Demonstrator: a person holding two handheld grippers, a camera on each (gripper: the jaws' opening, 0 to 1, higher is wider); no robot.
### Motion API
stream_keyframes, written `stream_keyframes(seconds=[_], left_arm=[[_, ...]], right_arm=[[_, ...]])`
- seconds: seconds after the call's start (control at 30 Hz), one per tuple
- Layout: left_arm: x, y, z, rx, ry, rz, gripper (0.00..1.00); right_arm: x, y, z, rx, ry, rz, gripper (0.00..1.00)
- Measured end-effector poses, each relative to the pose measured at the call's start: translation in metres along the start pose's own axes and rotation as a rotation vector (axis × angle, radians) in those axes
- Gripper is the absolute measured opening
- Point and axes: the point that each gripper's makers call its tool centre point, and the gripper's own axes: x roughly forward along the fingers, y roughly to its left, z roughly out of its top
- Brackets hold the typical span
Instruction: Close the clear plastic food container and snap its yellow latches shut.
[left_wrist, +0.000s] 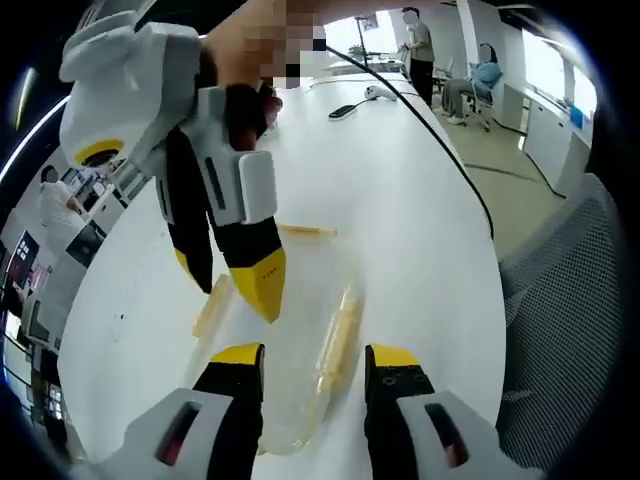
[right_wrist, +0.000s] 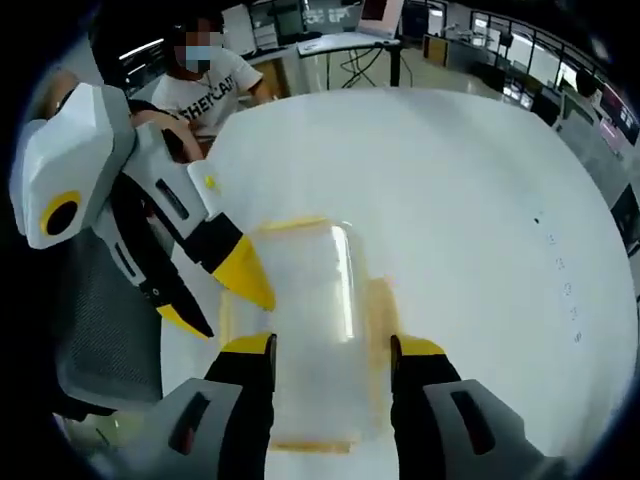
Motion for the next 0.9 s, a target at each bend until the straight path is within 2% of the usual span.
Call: stream_keyframes(seconds=[0.03,0.07,0.33,0.4,0.47,0.7,0.9], left_arm=[[0.0,0.0,0.0,0.005,0.002,-0.002,0.35],[0.001,0.0,0.0,0.012,0.004,0.0,0.35],[0.002,0.003,-0.003,0.016,0.009,-0.005,0.34],[0.003,0.004,-0.003,0.021,0.007,-0.007,0.33],[0.004,0.004,-0.001,0.019,0.005,-0.011,0.33],[0.005,0.004,-0.002,0.032,0.003,-0.021,0.35],[0.005,0.004,-0.002,0.025,-0.015,-0.029,0.34]], right_arm=[[0.001,0.0,-0.004,-0.023,0.033,0.003,0.43],[0.002,0.001,0.0,-0.018,0.022,0.014,0.42],[0.006,0.003,0.001,-0.041,0.112,0.072,0.42],[0.006,0.003,0.001,-0.097,0.138,0.08,0.42],[0.009,0.005,0.002,-0.101,0.155,0.093,0.42],[0.012,0.006,0.001,-0.096,0.185,0.138,0.42],[0.012,0.007,0.001,-0.099,0.188,0.144,0.41]])
